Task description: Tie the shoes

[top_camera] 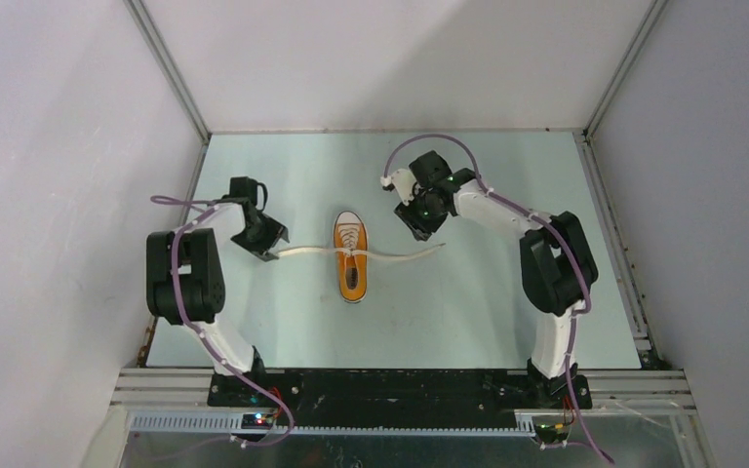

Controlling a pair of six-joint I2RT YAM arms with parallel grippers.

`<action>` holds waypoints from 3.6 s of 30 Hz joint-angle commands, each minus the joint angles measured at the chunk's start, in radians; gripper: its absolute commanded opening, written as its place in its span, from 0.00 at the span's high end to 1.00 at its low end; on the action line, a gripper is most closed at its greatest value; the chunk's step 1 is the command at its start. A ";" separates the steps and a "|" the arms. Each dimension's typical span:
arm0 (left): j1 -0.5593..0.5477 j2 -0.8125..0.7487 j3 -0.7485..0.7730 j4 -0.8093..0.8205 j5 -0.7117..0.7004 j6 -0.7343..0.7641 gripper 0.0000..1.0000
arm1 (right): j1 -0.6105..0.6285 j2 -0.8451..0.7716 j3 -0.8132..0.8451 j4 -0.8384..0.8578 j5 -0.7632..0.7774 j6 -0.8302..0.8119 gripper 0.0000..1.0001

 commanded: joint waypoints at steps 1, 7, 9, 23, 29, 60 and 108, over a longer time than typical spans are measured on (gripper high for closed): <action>-0.046 0.046 0.048 -0.016 -0.083 -0.028 0.46 | 0.000 -0.119 0.004 -0.020 -0.032 -0.021 0.55; -0.101 0.096 0.134 -0.060 -0.133 0.024 0.88 | -0.023 -0.170 0.055 -0.082 -0.075 -0.030 0.53; -0.108 0.105 0.152 -0.039 -0.123 0.067 0.98 | -0.043 -0.169 0.091 -0.110 -0.095 -0.027 0.53; -0.234 -0.020 0.320 0.358 0.690 0.732 1.00 | -0.198 -0.203 0.234 0.127 -0.574 0.189 0.46; -0.279 -0.094 0.279 0.256 0.768 1.083 1.00 | -0.195 -0.033 0.319 0.265 -0.755 0.405 0.39; -0.398 -0.182 0.220 0.319 0.587 1.187 1.00 | -0.112 0.257 0.441 0.491 -0.906 0.635 0.42; -0.404 -0.011 0.313 0.293 0.669 1.397 0.61 | -0.165 0.167 0.428 0.631 -0.968 0.778 1.00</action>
